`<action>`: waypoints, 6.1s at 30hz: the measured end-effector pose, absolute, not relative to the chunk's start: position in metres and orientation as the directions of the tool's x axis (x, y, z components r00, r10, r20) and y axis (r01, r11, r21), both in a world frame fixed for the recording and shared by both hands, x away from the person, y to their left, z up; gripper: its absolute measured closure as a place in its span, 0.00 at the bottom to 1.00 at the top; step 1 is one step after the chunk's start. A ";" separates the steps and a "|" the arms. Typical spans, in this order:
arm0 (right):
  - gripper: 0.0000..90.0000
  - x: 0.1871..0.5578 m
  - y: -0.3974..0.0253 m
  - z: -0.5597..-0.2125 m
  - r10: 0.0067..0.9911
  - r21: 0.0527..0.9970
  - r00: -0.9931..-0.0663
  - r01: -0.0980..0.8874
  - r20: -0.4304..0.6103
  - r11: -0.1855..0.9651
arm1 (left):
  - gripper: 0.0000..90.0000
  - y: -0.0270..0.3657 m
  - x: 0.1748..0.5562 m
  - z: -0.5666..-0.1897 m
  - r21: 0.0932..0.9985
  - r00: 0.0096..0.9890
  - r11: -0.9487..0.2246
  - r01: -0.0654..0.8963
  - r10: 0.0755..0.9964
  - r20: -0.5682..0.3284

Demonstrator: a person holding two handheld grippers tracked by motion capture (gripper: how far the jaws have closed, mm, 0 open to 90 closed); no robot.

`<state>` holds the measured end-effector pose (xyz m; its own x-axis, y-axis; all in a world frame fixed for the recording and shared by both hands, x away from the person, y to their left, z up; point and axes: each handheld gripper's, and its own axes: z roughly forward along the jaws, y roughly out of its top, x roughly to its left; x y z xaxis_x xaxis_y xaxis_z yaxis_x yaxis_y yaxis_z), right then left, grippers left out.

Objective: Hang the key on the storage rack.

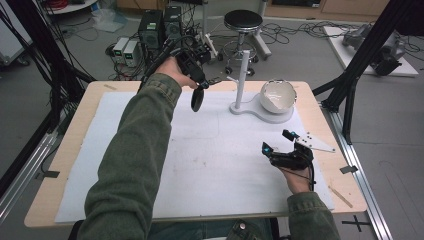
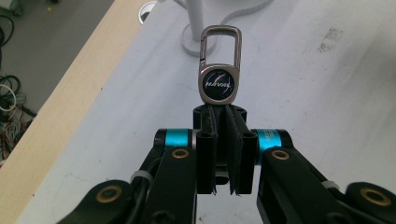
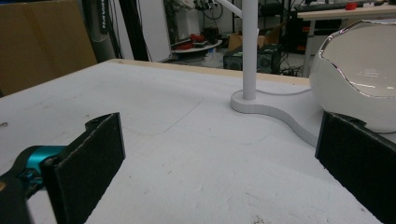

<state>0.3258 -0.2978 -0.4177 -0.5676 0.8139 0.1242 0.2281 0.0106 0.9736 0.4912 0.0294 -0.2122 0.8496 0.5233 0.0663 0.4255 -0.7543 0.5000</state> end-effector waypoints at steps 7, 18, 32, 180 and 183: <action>0.00 0.325 -0.299 -0.418 0.815 0.974 -0.566 0.227 0.126 0.007 | 0.92 0.011 0.500 -0.207 0.515 0.848 -0.748 0.417 0.525 0.075; 0.00 0.326 -0.299 -0.418 0.811 0.974 -0.571 0.227 0.129 0.005 | 0.92 -0.026 0.508 -0.200 0.515 0.870 -0.771 0.375 0.484 0.091; 0.01 0.326 -0.299 -0.419 0.807 0.974 -0.575 0.225 0.132 0.001 | 0.92 -0.054 0.518 -0.206 0.533 0.867 -0.761 0.370 0.489 0.097; 0.00 0.320 -0.297 -0.420 0.819 0.971 -0.566 0.236 0.098 0.046 | 0.02 0.210 0.382 -0.338 0.779 0.683 -0.367 0.509 0.722 -0.106; 0.00 0.320 -0.297 -0.420 0.821 0.970 -0.561 0.240 0.102 0.044 | 0.02 0.214 0.377 -0.337 0.795 0.682 -0.359 0.489 0.725 -0.092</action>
<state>0.3196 -0.2974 -0.4197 -0.5613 0.8213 0.1019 0.2402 0.0438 0.9697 0.3770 0.2144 -0.3370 0.6823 0.7252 -0.0925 0.4890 -0.3587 0.7951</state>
